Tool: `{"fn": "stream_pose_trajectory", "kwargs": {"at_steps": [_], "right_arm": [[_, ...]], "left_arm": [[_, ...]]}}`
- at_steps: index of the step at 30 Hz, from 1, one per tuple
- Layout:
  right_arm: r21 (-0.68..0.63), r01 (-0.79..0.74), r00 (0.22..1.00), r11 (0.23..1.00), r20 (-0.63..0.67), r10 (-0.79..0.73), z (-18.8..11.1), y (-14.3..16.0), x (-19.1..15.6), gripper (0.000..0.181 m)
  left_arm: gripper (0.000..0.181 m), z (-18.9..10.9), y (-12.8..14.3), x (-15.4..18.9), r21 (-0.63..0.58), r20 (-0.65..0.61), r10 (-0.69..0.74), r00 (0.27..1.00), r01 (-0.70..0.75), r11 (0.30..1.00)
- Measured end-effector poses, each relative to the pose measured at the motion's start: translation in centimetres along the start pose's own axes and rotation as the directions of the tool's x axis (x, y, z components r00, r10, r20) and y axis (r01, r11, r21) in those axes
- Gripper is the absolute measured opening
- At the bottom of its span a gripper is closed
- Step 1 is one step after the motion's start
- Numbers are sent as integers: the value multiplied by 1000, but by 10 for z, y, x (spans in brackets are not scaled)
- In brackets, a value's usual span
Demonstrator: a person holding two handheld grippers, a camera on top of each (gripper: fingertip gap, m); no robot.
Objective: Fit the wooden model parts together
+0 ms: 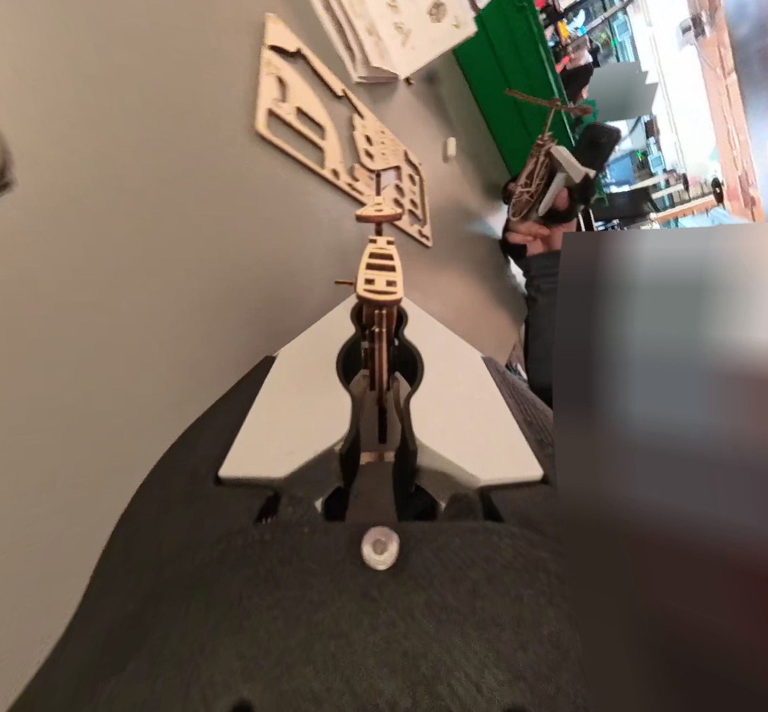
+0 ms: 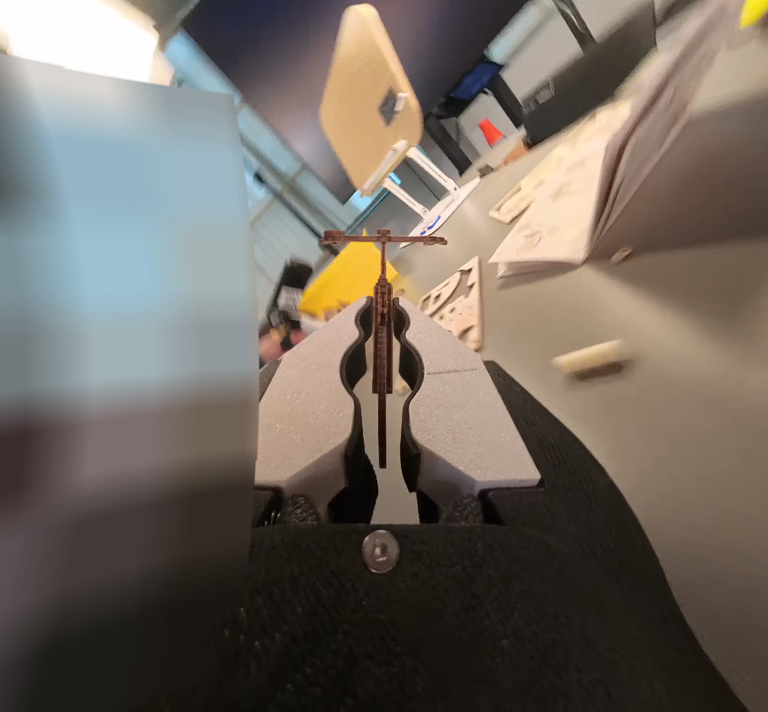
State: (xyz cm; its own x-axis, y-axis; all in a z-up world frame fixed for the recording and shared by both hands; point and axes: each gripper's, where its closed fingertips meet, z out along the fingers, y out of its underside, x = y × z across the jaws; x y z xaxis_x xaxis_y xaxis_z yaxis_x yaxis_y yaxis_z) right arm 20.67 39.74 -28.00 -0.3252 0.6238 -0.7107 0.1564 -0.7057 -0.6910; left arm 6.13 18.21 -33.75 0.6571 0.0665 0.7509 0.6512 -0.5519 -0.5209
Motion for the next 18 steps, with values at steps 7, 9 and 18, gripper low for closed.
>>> {"fn": "stream_pose_trajectory", "kwargs": {"at_steps": [7, 9, 18], "right_arm": [[-284, -223, 967, 933, 54, 248, 131, 68, -33, 7], [-372, -215, 970, 903, 26, 241, 160, 88, -38, 7], [-476, -326, 945, 817, -169, 279, 213, 137, -17, 7]], "left_arm": [[8, -24, 12, -8, 52, -93, -161, 983, 166, 985], [9, -30, 22, -17, 45, -46, -189, 981, 192, 980], [11, -54, 39, -30, 95, 13, -260, 966, 257, 962]]}}
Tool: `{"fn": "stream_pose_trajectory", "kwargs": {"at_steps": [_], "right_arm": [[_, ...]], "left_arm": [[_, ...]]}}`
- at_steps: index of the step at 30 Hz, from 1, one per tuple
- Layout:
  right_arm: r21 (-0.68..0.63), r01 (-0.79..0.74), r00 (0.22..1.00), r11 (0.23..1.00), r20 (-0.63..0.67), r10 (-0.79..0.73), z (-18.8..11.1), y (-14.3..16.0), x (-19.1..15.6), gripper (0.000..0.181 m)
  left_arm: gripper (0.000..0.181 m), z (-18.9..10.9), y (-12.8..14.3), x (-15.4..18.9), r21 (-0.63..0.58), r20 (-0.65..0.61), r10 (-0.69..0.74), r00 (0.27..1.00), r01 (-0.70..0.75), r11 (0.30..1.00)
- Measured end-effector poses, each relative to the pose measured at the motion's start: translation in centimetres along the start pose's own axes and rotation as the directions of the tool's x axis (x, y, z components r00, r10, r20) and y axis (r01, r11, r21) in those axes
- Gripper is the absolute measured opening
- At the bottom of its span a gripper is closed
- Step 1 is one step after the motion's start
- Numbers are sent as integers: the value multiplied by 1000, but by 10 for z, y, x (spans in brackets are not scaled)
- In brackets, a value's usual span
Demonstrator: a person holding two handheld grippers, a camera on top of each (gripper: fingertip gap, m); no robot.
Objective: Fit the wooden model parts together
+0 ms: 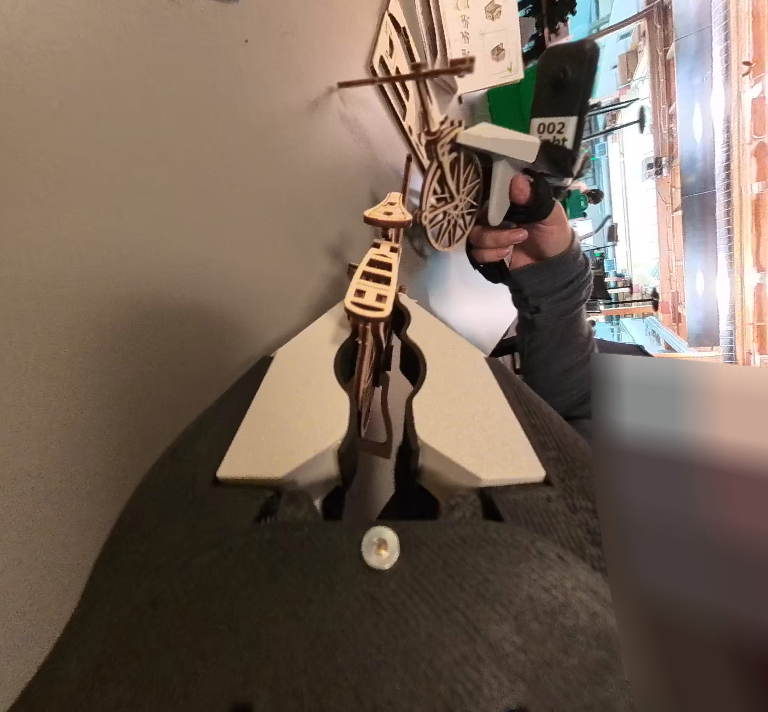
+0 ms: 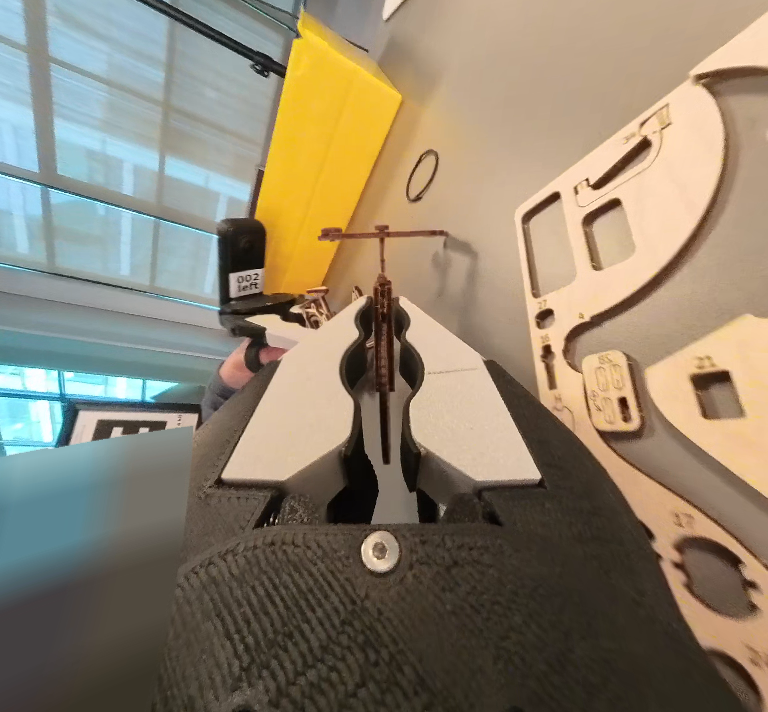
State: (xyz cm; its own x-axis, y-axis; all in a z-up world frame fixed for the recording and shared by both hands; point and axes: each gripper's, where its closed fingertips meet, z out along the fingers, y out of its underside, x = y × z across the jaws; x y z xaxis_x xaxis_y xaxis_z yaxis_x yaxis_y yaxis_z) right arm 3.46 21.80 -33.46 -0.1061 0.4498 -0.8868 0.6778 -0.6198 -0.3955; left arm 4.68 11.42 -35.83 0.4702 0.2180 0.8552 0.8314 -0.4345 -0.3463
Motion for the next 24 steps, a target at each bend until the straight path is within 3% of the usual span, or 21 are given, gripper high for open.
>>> {"fn": "stream_pose_trajectory", "kwargs": {"at_steps": [7, 12, 19, 24], "right_arm": [[-32, 74, 991, 997, -108, -77, 18, 0, 2, 7], [-36, 125, 978, 991, -163, -129, 22, 3, 3, 13], [6, 235, 937, 972, -266, -225, 9, -9, 7, 25], [9, 430, 838, 903, -375, -396, -13, -23, 3, 32]], "left_arm": [[33, 1, -6, -9, 2, 206, 98, 974, -101, 995], [62, -1, -15, -8, 12, 305, 204, 930, -218, 976], [103, -13, -26, -11, 30, 418, 292, 861, -334, 942], [125, -27, -30, -13, 9, 509, 393, 766, -461, 887]]}}
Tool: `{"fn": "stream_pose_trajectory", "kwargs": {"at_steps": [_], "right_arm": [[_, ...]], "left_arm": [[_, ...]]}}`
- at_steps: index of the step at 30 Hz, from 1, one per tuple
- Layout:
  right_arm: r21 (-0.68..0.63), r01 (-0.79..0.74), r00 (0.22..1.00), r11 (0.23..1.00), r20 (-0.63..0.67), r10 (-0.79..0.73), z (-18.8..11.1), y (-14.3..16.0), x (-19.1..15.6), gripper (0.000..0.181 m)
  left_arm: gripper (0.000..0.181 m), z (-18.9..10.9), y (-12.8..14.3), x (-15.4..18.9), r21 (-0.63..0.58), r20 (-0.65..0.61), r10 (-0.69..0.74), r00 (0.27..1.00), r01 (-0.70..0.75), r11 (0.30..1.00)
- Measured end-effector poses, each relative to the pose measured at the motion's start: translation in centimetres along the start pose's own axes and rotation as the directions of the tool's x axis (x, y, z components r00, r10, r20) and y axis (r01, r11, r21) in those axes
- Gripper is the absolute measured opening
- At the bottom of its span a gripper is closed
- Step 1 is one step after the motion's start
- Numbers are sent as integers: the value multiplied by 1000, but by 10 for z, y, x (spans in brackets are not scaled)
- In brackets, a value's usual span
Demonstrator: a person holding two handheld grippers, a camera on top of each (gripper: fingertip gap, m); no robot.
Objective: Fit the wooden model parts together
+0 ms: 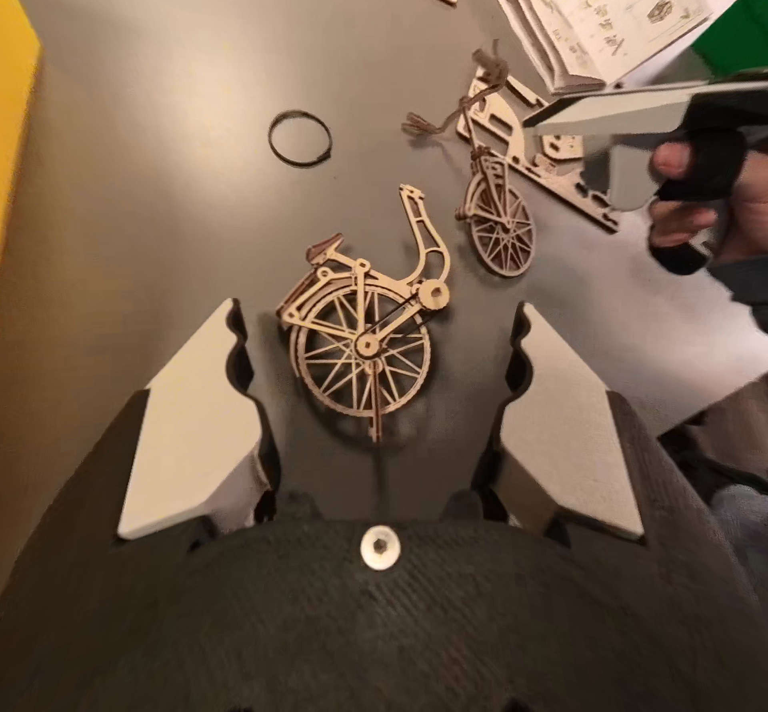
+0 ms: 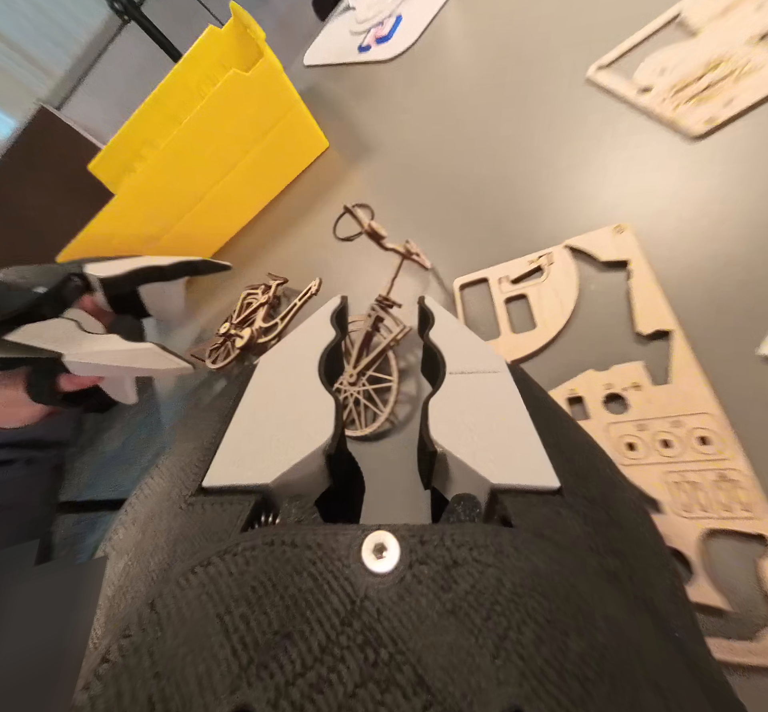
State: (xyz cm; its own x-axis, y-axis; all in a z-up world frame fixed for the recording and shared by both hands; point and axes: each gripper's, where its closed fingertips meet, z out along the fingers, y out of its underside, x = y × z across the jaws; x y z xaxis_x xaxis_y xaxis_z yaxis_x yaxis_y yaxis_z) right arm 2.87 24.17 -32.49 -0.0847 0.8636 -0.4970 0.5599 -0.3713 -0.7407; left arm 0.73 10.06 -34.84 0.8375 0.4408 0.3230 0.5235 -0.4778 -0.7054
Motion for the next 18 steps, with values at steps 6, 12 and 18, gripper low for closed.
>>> {"fn": "stream_pose_trajectory", "kwargs": {"at_steps": [6, 12, 18], "right_arm": [[284, 477, 877, 831, -203, -434, -63, -49, -2, 52], [413, 831, 555, 373, -568, -608, -150, -71, 15, 56], [368, 862, 506, 349, -670, -543, -177, -63, 78, 51]], "left_arm": [[125, -48, -39, 13, 276, 136, 181, 974, -213, 937], [91, -101, -69, 68, 678, 282, 192, 940, -337, 653], [57, -6, -58, 179, 658, 11, 439, 899, -337, 674]]}}
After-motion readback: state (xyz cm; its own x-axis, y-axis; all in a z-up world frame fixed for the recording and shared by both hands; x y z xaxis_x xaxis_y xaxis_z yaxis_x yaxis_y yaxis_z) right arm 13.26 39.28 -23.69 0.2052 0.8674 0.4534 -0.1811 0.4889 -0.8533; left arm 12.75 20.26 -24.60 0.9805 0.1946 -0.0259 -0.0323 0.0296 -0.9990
